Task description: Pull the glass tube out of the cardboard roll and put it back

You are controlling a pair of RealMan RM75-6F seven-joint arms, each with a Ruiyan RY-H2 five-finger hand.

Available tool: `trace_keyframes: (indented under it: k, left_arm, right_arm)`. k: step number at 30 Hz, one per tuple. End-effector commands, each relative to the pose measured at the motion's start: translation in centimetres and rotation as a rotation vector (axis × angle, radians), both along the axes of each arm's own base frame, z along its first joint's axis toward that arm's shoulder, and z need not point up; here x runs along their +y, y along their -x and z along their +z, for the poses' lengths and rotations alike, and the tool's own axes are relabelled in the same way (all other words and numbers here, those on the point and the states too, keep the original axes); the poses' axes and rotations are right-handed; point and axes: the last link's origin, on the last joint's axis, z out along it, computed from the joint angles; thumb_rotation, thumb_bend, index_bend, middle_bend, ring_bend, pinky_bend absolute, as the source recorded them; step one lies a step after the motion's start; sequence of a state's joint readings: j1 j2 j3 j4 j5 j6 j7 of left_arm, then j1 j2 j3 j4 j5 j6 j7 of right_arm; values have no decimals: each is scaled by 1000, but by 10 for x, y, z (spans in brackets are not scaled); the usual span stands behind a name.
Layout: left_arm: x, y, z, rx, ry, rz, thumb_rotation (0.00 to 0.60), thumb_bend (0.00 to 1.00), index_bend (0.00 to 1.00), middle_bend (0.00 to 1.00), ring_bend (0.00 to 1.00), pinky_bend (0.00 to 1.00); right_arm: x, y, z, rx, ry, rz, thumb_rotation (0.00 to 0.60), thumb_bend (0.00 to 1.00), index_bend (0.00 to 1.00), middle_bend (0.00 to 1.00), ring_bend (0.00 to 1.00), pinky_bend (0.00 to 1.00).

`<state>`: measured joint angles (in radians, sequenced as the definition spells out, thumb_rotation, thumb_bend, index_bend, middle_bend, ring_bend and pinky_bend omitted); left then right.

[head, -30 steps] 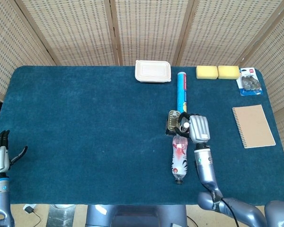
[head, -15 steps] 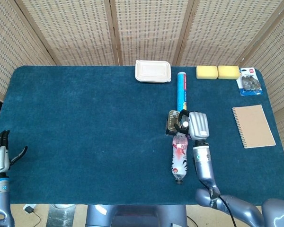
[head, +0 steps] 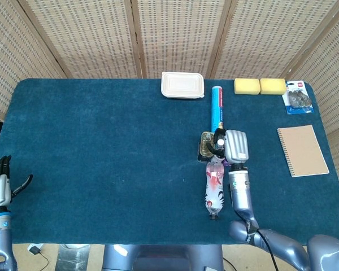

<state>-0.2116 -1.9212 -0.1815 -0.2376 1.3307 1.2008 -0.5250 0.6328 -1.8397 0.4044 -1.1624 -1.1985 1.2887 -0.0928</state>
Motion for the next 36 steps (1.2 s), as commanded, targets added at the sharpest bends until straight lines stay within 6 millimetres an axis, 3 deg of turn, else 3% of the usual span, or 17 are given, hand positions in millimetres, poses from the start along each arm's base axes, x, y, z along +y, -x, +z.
trace_keyframes:
  k: [1, 14, 36]
  left_arm:
    - [0, 0, 0, 0, 0, 0, 0, 0, 0, 58, 0, 63]
    - [0, 0, 0, 0, -2, 2, 0, 0, 0, 57, 0, 63]
    - [0, 0, 0, -1, -2, 2, 0, 0, 0, 57, 0, 63]
  right_arm:
    - [-2, -1, 0, -11, 7, -2, 600, 280, 750, 855, 793, 677]
    - [-4, -5, 4, -53, 14, -1, 600, 281, 766, 877, 815, 692]
    - [0, -20, 30, -96, 58, 29, 600, 282, 769, 881, 815, 692]
